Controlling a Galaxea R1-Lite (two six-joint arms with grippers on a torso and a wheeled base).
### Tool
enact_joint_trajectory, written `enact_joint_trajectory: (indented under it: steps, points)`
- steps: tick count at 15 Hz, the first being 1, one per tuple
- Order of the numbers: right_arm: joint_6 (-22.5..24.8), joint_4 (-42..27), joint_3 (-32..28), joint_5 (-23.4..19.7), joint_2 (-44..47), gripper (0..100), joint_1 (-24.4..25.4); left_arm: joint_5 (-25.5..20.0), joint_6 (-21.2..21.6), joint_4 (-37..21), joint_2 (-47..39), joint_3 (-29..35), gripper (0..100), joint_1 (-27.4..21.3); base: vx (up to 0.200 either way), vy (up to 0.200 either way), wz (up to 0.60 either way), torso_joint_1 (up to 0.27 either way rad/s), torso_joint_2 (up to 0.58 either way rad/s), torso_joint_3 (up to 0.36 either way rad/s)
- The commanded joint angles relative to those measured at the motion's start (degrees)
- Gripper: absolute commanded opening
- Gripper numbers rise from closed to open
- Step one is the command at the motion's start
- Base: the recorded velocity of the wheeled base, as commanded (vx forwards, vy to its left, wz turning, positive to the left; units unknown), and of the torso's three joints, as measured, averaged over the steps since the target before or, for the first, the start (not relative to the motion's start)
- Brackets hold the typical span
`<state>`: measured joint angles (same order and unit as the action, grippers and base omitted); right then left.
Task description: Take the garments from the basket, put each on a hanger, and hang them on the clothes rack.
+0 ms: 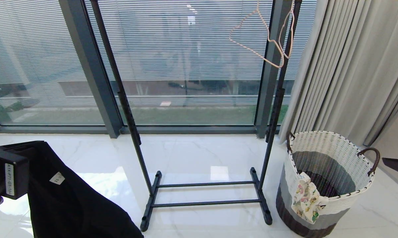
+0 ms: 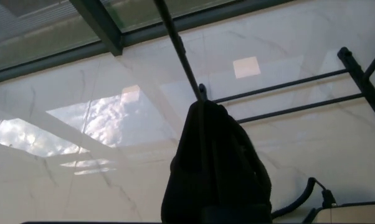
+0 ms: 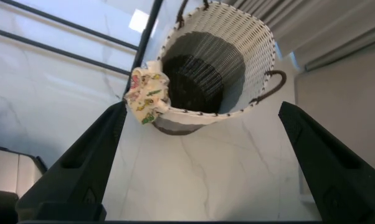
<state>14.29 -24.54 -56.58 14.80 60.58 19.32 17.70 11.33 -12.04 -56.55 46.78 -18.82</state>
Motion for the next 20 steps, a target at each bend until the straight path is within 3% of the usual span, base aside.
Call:
enact_joint_trajectory:
  steps: [1,5,14,20]
  points:
    - [-0.14,0.55,0.06,-0.12,0.77,100,0.01,0.05,0.01,-0.08,-0.05,-0.11,0,0.01,0.0,0.0,0.0,0.0,0.0,0.0]
    - [-0.22,4.06,-0.11,-0.12,1.48,100,0.01,0.14,0.01,-0.08,-0.31,-0.19,0,0.01,0.0,0.0,0.0,0.049,-0.23,-0.234]
    - [-0.22,17.24,-2.84,-0.03,9.21,100,0.01,0.67,0.1,-0.08,0.21,-0.11,0,0.19,0.0,0.0,0.0,0.185,-0.5,-0.29]
    - [-0.14,17.77,-2.66,-0.03,9.56,100,0.01,1.64,0.19,-0.08,0.13,-0.11,0,0.28,0.0,0.0,0.0,0.207,-0.49,-0.285]
